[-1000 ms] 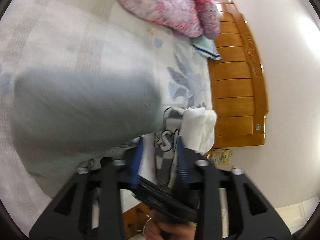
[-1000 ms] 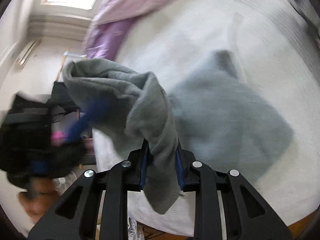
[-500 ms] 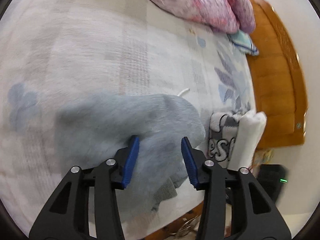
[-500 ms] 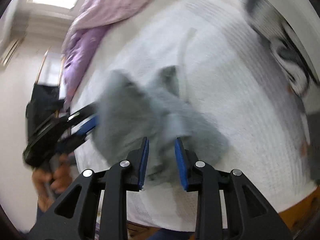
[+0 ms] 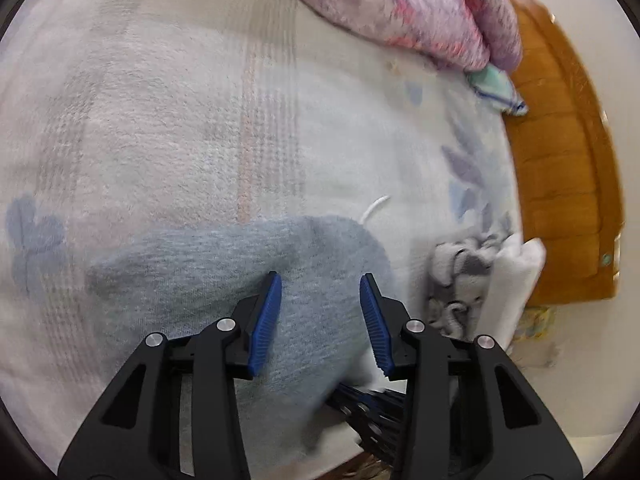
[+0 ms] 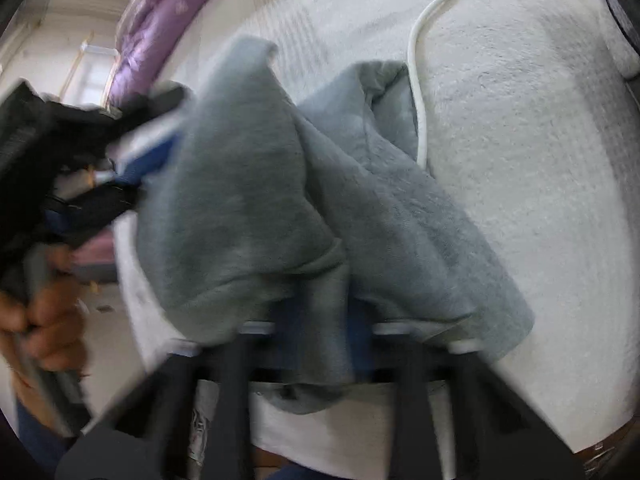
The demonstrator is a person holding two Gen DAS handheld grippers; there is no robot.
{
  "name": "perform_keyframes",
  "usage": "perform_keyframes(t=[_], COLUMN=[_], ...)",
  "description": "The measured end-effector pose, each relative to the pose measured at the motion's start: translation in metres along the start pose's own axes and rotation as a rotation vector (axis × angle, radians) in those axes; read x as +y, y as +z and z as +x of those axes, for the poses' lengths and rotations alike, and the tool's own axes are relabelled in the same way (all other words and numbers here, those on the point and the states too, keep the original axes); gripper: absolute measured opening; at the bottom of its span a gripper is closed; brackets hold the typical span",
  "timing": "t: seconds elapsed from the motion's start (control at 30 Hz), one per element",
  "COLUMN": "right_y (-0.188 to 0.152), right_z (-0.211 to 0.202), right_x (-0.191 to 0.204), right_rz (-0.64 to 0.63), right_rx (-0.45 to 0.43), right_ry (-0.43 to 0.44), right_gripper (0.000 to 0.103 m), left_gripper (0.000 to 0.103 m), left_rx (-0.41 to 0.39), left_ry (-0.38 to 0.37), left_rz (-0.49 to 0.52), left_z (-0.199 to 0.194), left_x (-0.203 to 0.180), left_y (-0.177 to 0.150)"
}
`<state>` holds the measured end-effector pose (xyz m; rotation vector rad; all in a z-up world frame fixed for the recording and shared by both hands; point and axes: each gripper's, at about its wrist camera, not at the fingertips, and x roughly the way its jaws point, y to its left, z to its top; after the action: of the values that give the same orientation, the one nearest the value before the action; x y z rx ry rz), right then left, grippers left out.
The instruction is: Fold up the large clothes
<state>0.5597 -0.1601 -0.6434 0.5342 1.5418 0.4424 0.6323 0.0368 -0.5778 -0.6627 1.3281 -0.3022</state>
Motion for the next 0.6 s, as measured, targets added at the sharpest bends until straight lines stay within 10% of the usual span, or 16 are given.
perform_keyframes(t=[0.17, 0.27, 0.6], right_y=[-0.005, -0.010, -0.003], right_z=[-0.040, -0.049, -0.032], right_x=[-0.014, -0.026, -0.047], right_rz=[0.035, 0.039, 0.091], right_rx=[-0.060, -0.051, -0.034], right_ry=[0.003, -0.020, -0.155], right_gripper=[0.004, 0.004, 0.003], left_gripper=[0.042, 0.042, 0.040], left_rx=[-0.161, -0.108, -0.134], left_ry=[-0.008, 0.129, 0.211], left_rz=[0.007, 0.027, 0.116], left_z=[-0.062, -0.054, -0.053], left_x=[0.003, 0.017, -0.004], left_y=[-0.041, -0.068, -0.057])
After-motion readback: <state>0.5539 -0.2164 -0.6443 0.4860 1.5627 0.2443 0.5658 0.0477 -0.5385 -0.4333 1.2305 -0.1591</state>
